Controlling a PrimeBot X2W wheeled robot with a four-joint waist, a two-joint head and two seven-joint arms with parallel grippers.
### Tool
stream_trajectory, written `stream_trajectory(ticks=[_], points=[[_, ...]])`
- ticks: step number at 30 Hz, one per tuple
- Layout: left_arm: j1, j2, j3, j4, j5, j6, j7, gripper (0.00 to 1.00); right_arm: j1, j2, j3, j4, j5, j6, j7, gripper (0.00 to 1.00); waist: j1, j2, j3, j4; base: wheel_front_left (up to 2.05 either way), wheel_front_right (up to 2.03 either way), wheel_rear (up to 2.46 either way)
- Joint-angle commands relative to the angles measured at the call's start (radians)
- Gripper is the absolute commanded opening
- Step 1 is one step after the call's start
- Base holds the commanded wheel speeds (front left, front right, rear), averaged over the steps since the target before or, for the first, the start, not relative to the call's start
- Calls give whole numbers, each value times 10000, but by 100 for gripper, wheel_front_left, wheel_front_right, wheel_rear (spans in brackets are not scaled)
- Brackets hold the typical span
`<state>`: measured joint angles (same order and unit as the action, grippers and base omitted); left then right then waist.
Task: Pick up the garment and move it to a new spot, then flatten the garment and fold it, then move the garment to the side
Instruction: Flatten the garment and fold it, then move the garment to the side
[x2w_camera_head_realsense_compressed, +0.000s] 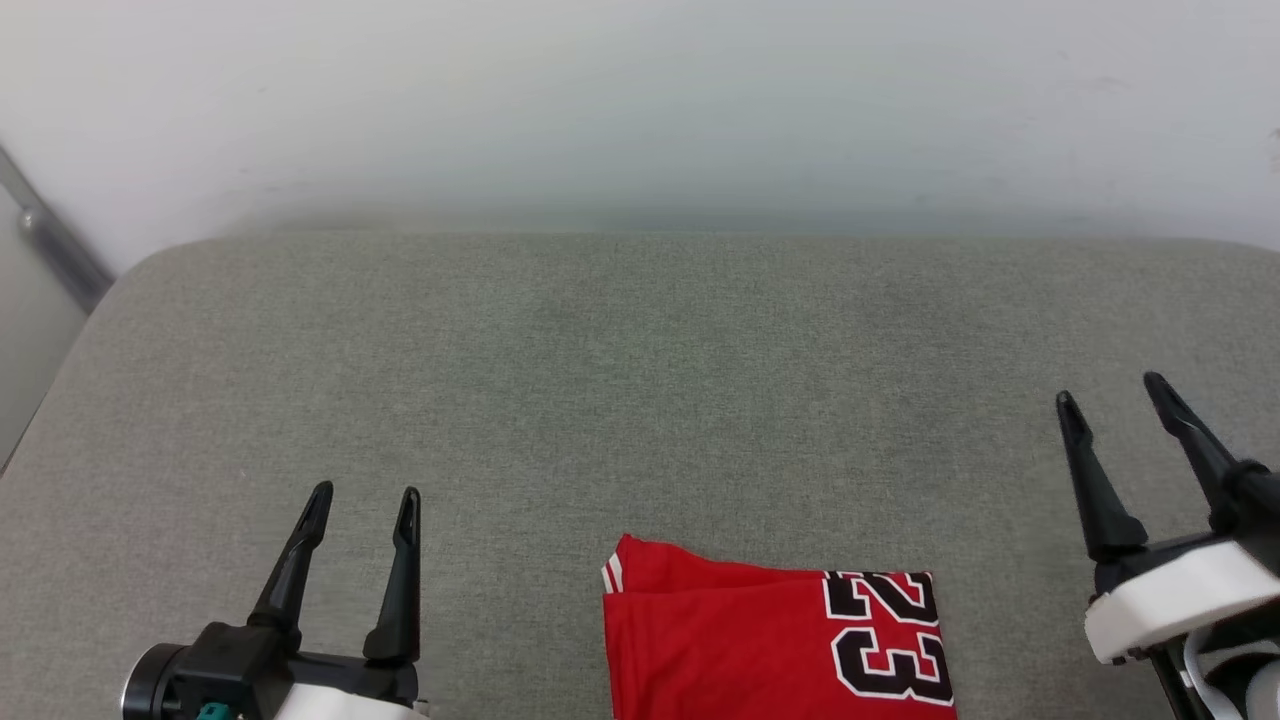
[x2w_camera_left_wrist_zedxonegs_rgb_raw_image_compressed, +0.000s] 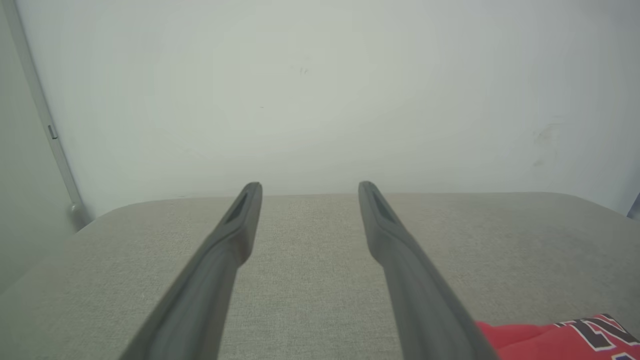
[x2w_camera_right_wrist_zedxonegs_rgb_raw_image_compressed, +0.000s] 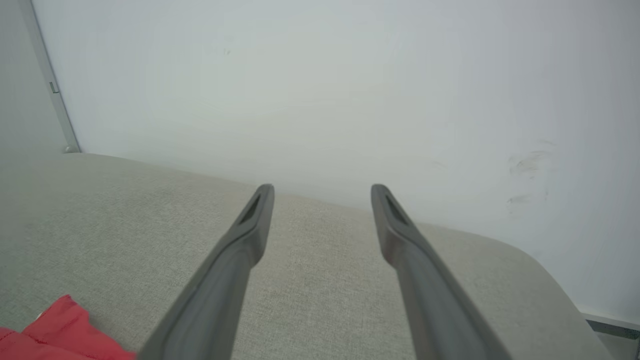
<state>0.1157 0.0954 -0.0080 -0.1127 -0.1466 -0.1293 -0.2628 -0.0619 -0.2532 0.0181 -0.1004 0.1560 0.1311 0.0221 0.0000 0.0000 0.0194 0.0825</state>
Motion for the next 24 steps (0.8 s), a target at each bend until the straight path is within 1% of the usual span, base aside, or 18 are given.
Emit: stream_trajectory(ticks=[1,5,11,17,24], points=[[-41,-20,-20,-29,-62,-13,-24,100,266,177,-215,-119,19,-6,-221,100,0,0,20,-53,0,0,0],[56,-50,-109,-28,-145,-13,-24,100,901,665,-673,-411,1,-6,-791,100,0,0,52,-119,0,0,0],[114,-88,-227,-30,-210,-13,-24,100,1538,1154,-602,-585,-90,-6,-1348,100,0,0,57,-79,0,0,0],[150,-107,-252,-52,-225,-14,-24,100,1767,1416,-488,-384,-214,-6,-1539,100,0,0,1,-84,0,0,0],[93,-47,-284,-24,-185,-14,-24,100,1865,1381,-401,-404,-9,-6,-1279,100,0,0,55,-51,0,0,0]])
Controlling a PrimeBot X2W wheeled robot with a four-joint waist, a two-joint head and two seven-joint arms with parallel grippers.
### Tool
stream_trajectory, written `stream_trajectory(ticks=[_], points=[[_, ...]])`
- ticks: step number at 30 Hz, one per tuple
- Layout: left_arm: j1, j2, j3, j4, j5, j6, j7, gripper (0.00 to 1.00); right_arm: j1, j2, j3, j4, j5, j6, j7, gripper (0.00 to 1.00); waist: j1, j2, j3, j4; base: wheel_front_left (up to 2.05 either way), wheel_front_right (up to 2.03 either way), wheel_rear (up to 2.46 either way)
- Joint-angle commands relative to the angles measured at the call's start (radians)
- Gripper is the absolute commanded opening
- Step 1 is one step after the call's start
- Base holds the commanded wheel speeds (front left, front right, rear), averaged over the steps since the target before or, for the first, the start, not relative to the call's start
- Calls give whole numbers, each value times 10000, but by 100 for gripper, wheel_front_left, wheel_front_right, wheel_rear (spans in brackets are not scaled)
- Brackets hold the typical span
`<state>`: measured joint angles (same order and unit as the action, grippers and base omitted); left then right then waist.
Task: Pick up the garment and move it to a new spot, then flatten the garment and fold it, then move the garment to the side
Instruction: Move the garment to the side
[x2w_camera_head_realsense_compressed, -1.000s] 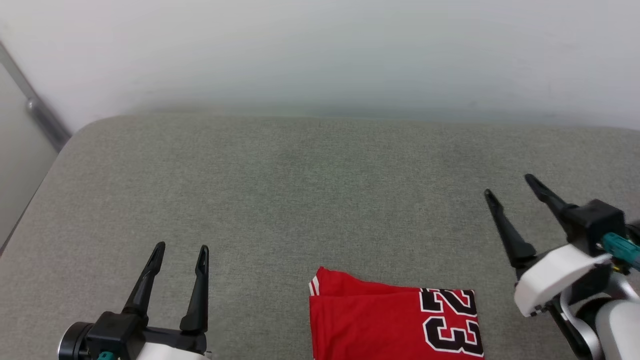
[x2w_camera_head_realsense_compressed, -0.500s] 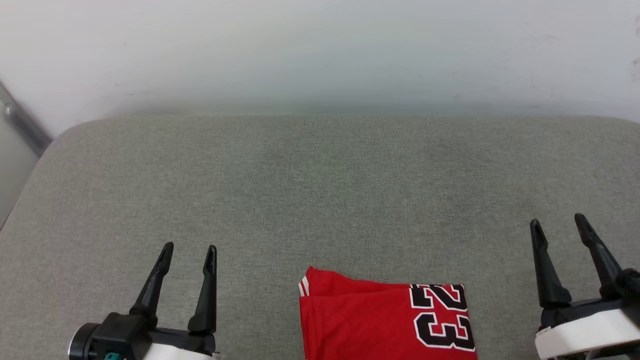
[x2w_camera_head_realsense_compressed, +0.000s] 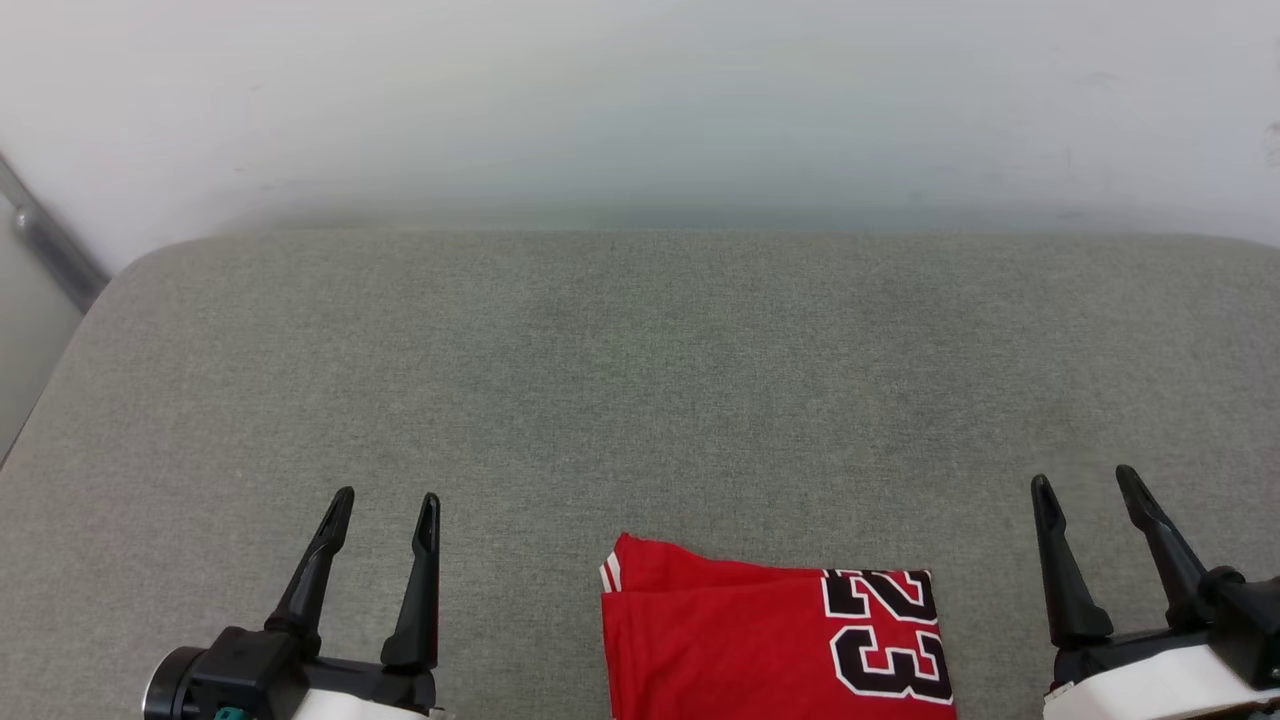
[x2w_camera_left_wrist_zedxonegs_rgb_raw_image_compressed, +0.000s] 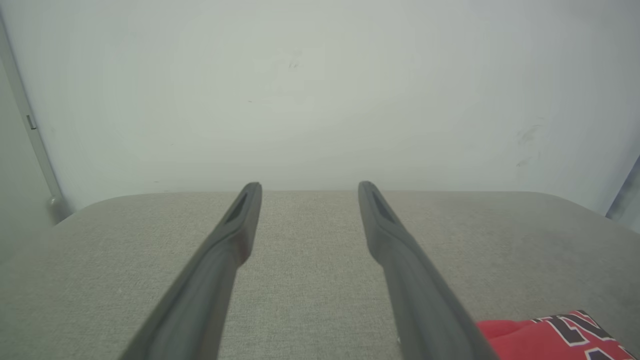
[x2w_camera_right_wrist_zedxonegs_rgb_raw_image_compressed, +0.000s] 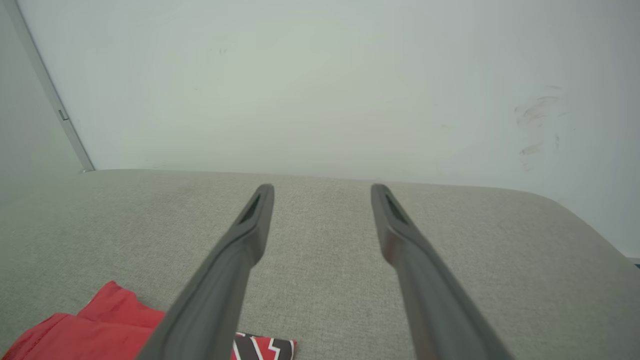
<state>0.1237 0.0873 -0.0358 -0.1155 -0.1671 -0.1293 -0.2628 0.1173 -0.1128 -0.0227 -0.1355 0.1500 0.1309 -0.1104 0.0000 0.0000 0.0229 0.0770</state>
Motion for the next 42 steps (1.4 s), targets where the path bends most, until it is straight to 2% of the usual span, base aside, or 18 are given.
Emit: stream_trajectory(ticks=[1,5,12,16,20,30,39,40,41,42], points=[[-2,48,-18,4,23,-14,-24,100,71,-51,8,-117,86,-4,119,100,0,0,51,15,0,0,0],[-102,83,-105,42,32,-14,-24,100,246,-226,122,-364,245,-4,1204,100,0,0,153,131,0,0,0],[-308,123,-194,74,12,-14,-24,100,703,-673,531,-1036,1085,-4,5095,100,0,0,548,342,0,0,0],[-505,151,-315,133,-1,-14,-24,100,785,-407,435,-1390,1549,-4,7021,100,0,0,832,551,0,0,0],[-699,153,-451,189,-12,-14,-24,100,731,-254,237,-1431,1370,-4,8541,100,0,0,1160,789,0,0,0],[-1166,81,-698,261,-197,-14,-24,100,202,148,-123,-668,885,-4,9979,100,0,0,1812,1388,0,0,0],[-1363,25,-913,403,-128,-14,-24,100,185,326,724,1000,770,20,10055,100,0,0,2006,1661,0,0,0],[-1386,25,-925,420,-108,-14,-24,100,137,320,779,1149,762,19,9961,89,0,0,2005,1661,0,0,0],[-1400,26,-929,433,-87,-14,-24,100,59,236,870,1282,683,20,9876,33,0,0,1997,1654,0,0,0],[-1393,23,-927,450,-83,-14,-24,100,-12,128,998,1378,626,19,9755,0,0,0,1974,1636,0,0,0]])
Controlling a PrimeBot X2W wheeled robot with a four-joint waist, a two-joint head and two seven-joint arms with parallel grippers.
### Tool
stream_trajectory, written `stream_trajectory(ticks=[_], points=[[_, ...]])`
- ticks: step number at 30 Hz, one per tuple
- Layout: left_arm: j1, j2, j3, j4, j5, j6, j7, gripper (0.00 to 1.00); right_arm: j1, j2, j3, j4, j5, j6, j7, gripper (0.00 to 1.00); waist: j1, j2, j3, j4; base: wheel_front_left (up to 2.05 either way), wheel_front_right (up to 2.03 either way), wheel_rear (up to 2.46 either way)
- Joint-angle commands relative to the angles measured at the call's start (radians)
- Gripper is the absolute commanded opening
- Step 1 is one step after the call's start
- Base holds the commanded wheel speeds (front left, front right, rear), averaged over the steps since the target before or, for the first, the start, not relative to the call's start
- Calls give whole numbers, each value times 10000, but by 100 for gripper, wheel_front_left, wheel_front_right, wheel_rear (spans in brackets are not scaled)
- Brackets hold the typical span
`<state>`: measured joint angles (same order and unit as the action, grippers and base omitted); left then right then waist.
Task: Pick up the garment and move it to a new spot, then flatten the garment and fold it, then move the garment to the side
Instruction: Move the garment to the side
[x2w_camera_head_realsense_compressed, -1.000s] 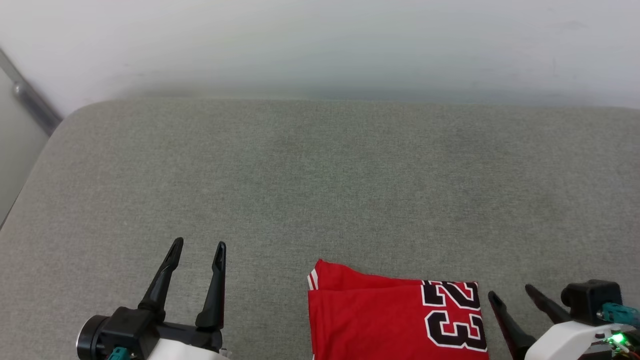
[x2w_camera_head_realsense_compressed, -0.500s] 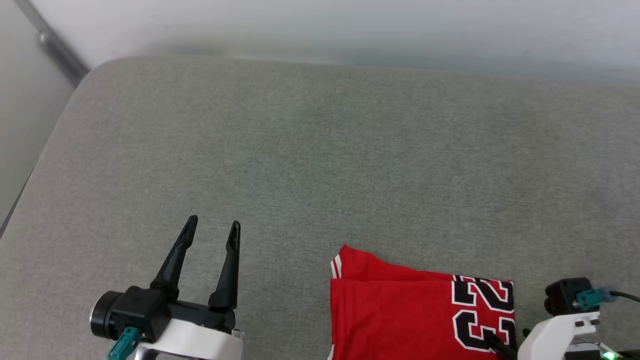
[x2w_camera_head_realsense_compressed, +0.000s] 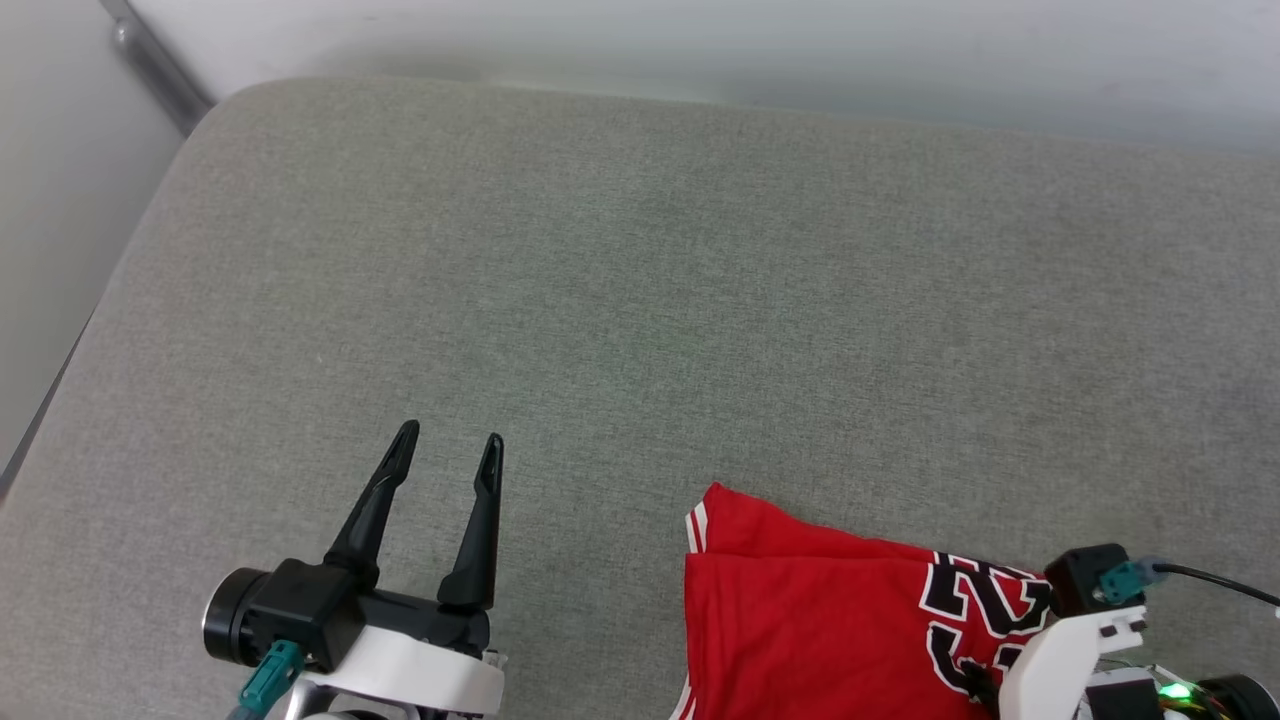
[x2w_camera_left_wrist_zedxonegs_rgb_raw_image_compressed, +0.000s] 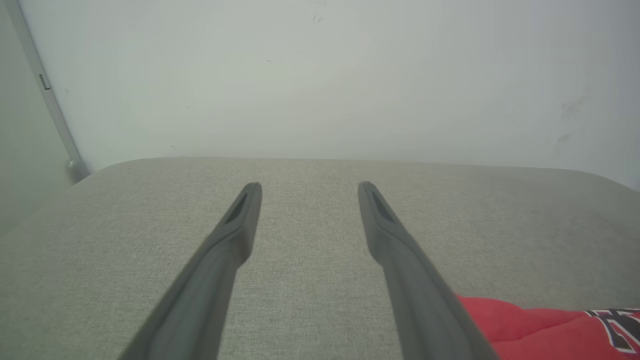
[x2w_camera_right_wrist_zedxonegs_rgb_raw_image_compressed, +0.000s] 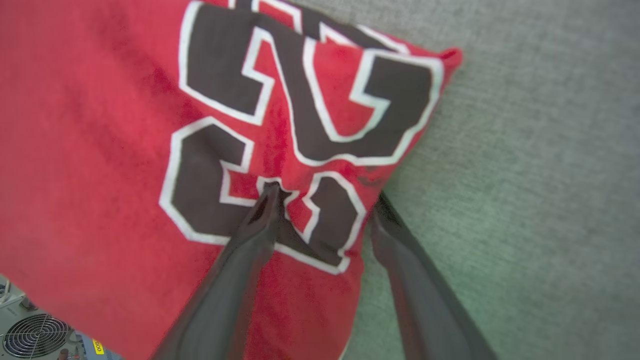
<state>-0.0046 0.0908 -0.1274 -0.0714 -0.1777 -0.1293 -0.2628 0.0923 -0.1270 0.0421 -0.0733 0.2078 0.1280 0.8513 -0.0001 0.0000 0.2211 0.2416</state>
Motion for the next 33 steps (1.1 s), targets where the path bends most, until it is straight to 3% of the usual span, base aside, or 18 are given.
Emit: stream_trajectory(ticks=[1,5,12,16,17,19,24,33], points=[[-91,-13,8,18,31,-14,-24,100,154,171,426,810,-7,47,11,0,1,0,-36,-45,0,0,0],[30,-20,115,10,54,-14,-24,100,-361,-432,718,690,-383,17,-490,0,1,0,-202,-377,0,0,0],[45,-63,96,-27,126,-14,-24,100,-1717,-2232,1957,-94,-1154,21,-683,0,1,0,-232,-1869,0,0,0],[-290,-79,-201,-86,169,-14,-24,100,-2634,-3791,2640,-545,-1211,20,-423,0,1,0,102,-2823,0,0,0],[-674,4,-456,-131,201,-14,-23,100,-3314,-5116,3080,-799,-1065,20,-220,0,1,0,572,-3491,0,0,0],[-981,105,-693,-106,238,-14,-23,100,-3709,-5853,3206,-915,-1014,20,-186,0,1,0,926,-3869,0,0,0],[-1740,280,-1148,-154,306,-14,-24,100,-4543,-6804,2736,-502,-873,20,-826,0,1,0,1815,-4594,0,0,0],[-2844,1044,-1716,-369,289,-14,-24,100,-5626,-6891,1529,1811,-1366,18,-2851,0,1,0,3362,-4983,0,0,0]])
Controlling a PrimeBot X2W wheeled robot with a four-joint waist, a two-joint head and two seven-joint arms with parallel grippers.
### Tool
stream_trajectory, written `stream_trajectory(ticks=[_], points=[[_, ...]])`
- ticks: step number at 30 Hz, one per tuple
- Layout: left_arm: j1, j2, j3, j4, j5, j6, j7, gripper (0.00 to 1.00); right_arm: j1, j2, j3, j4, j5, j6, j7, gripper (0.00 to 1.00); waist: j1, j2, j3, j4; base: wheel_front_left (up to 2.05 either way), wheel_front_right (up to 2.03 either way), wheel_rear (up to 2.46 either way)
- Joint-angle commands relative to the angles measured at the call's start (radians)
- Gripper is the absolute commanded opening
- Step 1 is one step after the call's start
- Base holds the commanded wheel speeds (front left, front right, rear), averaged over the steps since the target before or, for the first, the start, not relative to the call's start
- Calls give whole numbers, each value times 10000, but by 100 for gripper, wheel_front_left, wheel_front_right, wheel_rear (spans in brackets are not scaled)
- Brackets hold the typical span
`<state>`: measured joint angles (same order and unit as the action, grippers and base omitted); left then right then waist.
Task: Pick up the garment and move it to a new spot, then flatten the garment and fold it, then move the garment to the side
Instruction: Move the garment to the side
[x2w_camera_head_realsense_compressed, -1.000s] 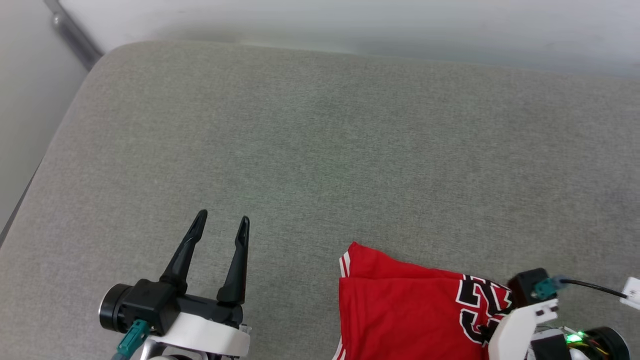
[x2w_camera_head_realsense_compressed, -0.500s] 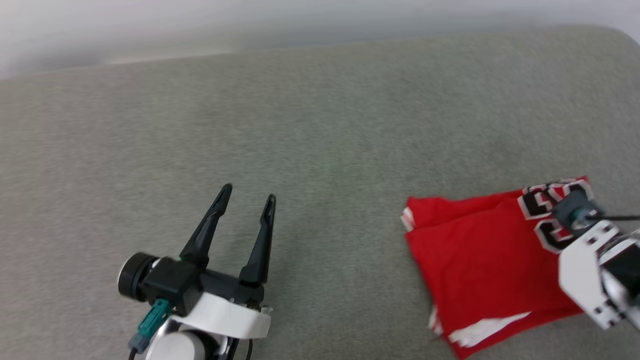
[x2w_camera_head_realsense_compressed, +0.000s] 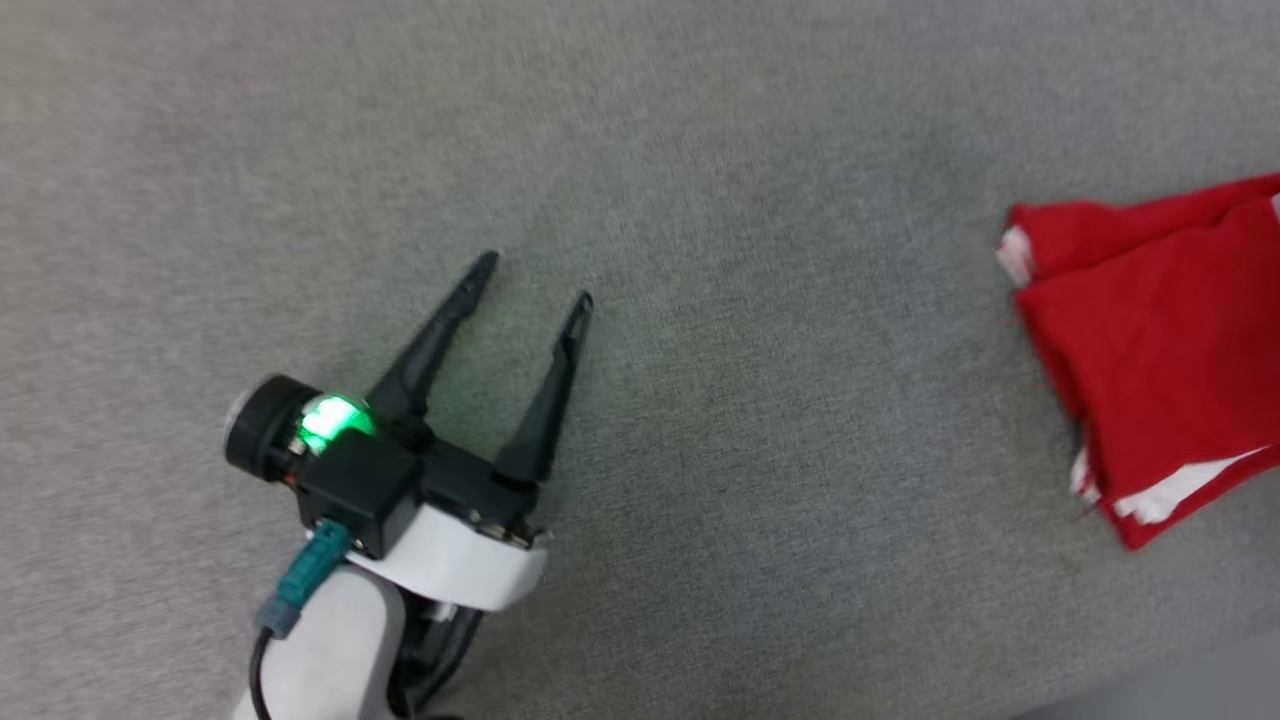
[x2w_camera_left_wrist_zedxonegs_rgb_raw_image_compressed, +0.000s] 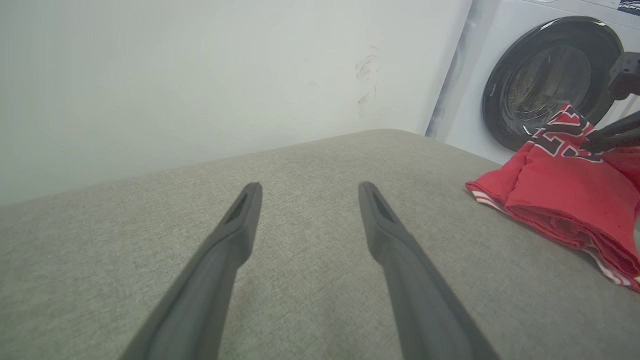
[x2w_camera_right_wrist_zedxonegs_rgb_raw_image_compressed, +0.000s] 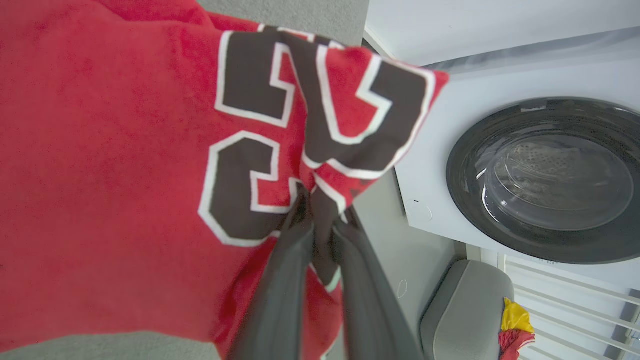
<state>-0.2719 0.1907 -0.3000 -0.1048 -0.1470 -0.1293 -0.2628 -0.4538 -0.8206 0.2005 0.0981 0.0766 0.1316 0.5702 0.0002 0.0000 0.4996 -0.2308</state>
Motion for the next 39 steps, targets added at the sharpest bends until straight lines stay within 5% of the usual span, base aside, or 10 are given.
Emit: stream_trajectory(ticks=[1,10,21,22,23,30,39], points=[[-243,119,11,-75,-30,-14,-24,100,-232,61,-221,357,-150,-18,-219,0,-2,0,721,-242,0,0,0],[-591,583,-83,-424,81,-14,-24,100,-824,340,-2069,2480,-887,-18,-1431,0,-2,0,1536,-46,0,0,0],[-631,711,-147,-439,60,0,-14,100,-1410,853,-3110,3611,-1402,-18,-1990,0,-2,0,1752,174,0,0,0],[-626,665,-120,-437,44,0,-14,100,-1438,941,-3255,3672,-1447,-18,-1925,18,-2,0,1686,207,0,0,0],[-597,615,-82,-428,21,0,-14,100,-1401,1019,-3306,3672,-1538,-18,-1882,100,-2,0,1599,236,0,0,0],[-316,283,72,-272,-80,-2,-24,100,-1131,1342,-3532,3260,-1765,-17,-1771,100,-2,0,611,419,0,0,0],[584,-212,1010,-66,-33,-2,-24,100,-619,2628,-3482,1437,-1185,-17,-2884,100,-2,0,-1518,878,0,0,0]])
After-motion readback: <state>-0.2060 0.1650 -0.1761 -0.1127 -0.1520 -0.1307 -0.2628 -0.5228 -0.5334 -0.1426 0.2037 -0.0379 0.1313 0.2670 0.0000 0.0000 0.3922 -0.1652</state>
